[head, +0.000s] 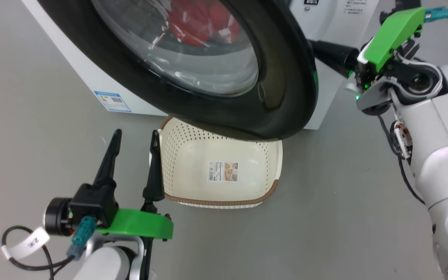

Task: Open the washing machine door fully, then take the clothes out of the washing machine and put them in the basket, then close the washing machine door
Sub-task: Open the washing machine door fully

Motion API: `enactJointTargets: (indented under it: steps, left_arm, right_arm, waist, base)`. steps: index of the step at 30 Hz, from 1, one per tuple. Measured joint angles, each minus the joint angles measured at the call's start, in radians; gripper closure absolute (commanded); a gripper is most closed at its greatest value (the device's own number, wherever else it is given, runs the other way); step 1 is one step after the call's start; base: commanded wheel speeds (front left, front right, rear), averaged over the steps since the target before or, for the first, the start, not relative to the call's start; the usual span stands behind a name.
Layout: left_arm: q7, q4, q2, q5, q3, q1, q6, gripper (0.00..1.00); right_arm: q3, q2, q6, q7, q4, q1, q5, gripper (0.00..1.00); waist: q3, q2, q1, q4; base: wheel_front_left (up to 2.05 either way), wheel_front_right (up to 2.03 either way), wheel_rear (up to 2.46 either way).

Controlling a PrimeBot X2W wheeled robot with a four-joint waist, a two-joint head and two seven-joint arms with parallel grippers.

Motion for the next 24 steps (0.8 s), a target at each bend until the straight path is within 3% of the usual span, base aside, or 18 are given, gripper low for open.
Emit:
enactJointTargets:
  steps: [24]
  left_arm:
    - [0.045,-0.095,0.054,-0.004,0.032,0.104,0.068,0.00]
  right_arm:
    - [0.224,0.004,0.000,-0.008,-0.152,0.199,0.192,1.00]
  waist:
    - [-0.125,0.0000,-0.0001,0.031]
  base:
    - [0.00,0.00,0.00]
